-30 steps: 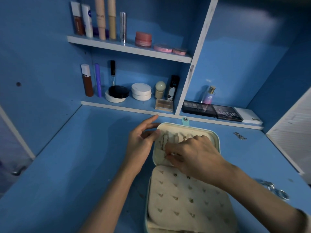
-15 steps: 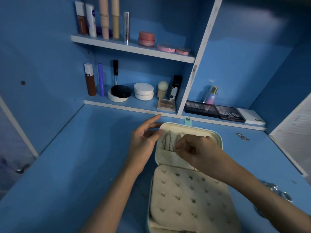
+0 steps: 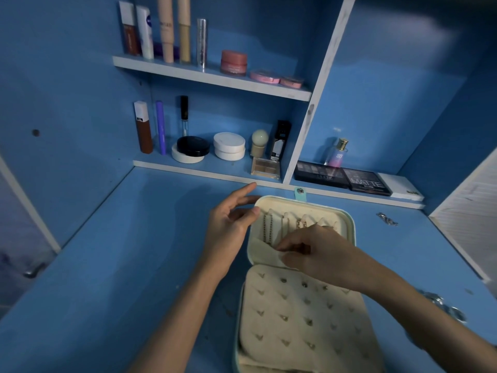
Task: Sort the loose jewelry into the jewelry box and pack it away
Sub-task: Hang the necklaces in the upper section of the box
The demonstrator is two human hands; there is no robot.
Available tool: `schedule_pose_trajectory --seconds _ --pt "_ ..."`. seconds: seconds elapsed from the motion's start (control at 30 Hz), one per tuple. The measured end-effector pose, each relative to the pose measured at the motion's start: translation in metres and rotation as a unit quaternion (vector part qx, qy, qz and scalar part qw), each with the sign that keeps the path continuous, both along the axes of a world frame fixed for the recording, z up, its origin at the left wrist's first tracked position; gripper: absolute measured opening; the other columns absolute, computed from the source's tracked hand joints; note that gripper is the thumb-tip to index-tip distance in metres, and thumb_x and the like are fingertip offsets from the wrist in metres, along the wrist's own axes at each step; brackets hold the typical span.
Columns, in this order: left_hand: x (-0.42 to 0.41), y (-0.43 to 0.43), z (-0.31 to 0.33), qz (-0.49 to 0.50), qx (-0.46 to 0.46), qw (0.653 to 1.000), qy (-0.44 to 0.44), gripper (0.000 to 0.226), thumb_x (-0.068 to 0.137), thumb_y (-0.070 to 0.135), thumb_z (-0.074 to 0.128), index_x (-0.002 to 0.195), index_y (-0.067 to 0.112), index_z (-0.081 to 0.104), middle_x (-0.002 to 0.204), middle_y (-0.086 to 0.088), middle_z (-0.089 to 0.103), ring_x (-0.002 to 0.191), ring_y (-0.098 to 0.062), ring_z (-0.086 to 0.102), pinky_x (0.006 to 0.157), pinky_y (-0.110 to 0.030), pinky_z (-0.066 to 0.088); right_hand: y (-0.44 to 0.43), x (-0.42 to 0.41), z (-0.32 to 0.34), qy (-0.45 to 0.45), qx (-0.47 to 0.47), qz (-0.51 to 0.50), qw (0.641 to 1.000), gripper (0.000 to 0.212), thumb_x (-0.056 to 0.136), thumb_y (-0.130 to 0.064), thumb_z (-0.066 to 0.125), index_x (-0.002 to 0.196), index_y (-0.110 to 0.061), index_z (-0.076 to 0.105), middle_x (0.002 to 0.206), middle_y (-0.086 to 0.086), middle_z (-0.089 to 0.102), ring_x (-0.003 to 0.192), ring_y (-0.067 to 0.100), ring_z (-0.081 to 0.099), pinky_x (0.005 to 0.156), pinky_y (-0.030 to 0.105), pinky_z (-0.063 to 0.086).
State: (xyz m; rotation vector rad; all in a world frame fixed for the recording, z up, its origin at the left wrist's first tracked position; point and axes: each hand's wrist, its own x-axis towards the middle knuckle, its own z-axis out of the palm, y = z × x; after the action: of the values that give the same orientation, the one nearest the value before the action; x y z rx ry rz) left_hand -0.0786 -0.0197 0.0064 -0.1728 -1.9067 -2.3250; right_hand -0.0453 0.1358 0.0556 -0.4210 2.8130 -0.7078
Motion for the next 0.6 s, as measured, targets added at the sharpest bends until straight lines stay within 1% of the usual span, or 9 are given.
schedule_pose_trajectory --seconds 0.13,0.2,0.27,0.33,0.4,0.43,0.5,0.57,0.6 --pt "0.000 0.000 0.000 -0.001 0.001 1.000 0.001 0.042 0.088 -0.004 0.059 0.113 0.029 0.062 0.099 0.005 0.068 0.084 0.005 0.065 0.071 -0.009 0.048 0.001 0.000 -0.001 0.027 -0.017 -0.008 0.999 0.015 0.087 -0.020 0.058 0.088 -0.034 0.064 0.069 -0.022 0.054 0.064 -0.007 0.050 0.057 0.007 0.036" --pt "0.000 0.000 0.000 0.000 0.003 1.000 0.002 0.042 0.088 -0.004 0.059 0.112 0.030 0.063 0.099 0.005 0.069 0.085 0.004 0.066 0.072 -0.010 0.049 0.003 0.002 -0.002 0.057 -0.033 -0.012 0.998 0.017 0.086 -0.015 0.059 0.092 -0.028 0.068 0.069 -0.020 0.056 0.068 -0.010 0.051 0.061 0.006 0.037" --pt "0.000 0.000 0.000 0.000 0.006 1.000 0.002 0.043 0.088 -0.004 0.059 0.111 0.031 0.063 0.098 0.005 0.069 0.086 0.002 0.066 0.072 -0.011 0.050 0.005 0.004 -0.002 0.087 -0.036 -0.006 0.996 0.018 0.086 -0.012 0.059 0.095 -0.024 0.071 0.072 -0.022 0.058 0.073 -0.013 0.051 0.063 0.003 0.036" --pt "-0.001 0.000 -0.001 0.000 0.007 1.000 0.002 0.042 0.088 -0.004 0.059 0.112 0.030 0.063 0.098 0.005 0.070 0.086 0.001 0.067 0.072 -0.012 0.050 0.009 0.008 0.001 0.117 -0.037 0.009 0.992 0.017 0.086 -0.012 0.061 0.094 -0.022 0.073 0.077 -0.019 0.062 0.076 -0.008 0.054 0.063 0.003 0.037" --pt "-0.002 -0.001 -0.002 0.001 0.008 1.000 0.001 0.042 0.087 -0.004 0.059 0.111 0.031 0.064 0.096 0.006 0.070 0.085 0.001 0.067 0.073 -0.012 0.050 0.018 0.008 0.005 0.167 -0.055 0.013 0.984 0.016 0.085 -0.010 0.063 0.089 -0.021 0.073 0.079 -0.013 0.067 0.070 0.003 0.056 0.061 0.006 0.038" --pt "-0.002 0.000 -0.002 0.001 0.011 1.000 0.000 0.042 0.087 -0.004 0.059 0.110 0.031 0.064 0.094 0.007 0.071 0.085 0.000 0.067 0.073 -0.013 0.051 0.027 0.006 0.009 0.194 -0.073 -0.006 0.978 0.017 0.084 -0.007 0.063 0.086 -0.021 0.073 0.076 -0.015 0.067 0.063 0.005 0.055 0.058 0.007 0.038" --pt "-0.004 0.001 -0.004 0.005 0.016 1.000 -0.003 0.042 0.086 -0.005 0.060 0.108 0.031 0.064 0.091 0.008 0.071 0.084 -0.001 0.067 0.074 -0.013 0.051 0.049 -0.006 0.015 0.243 -0.104 -0.091 0.960 0.021 0.084 -0.003 0.061 0.084 -0.021 0.071 0.067 -0.017 0.062 0.054 0.005 0.051 0.053 0.009 0.037" --pt "-0.005 0.001 -0.005 0.006 0.012 1.000 -0.006 0.042 0.086 -0.004 0.060 0.107 0.032 0.064 0.093 0.007 0.071 0.086 -0.002 0.067 0.075 -0.015 0.051 0.079 -0.025 0.015 0.275 -0.092 -0.188 0.938 0.017 0.085 -0.004 0.059 0.086 -0.017 0.071 0.064 -0.013 0.058 0.055 0.003 0.051 0.053 0.010 0.035" --pt "-0.005 0.000 -0.006 0.007 0.009 1.000 -0.006 0.043 0.086 -0.004 0.060 0.107 0.033 0.064 0.095 0.006 0.071 0.087 -0.004 0.067 0.076 -0.016 0.052 0.095 -0.037 0.013 0.269 -0.065 -0.228 0.933 0.016 0.086 -0.005 0.059 0.087 -0.015 0.071 0.067 -0.006 0.061 0.059 0.004 0.054 0.056 0.012 0.035"
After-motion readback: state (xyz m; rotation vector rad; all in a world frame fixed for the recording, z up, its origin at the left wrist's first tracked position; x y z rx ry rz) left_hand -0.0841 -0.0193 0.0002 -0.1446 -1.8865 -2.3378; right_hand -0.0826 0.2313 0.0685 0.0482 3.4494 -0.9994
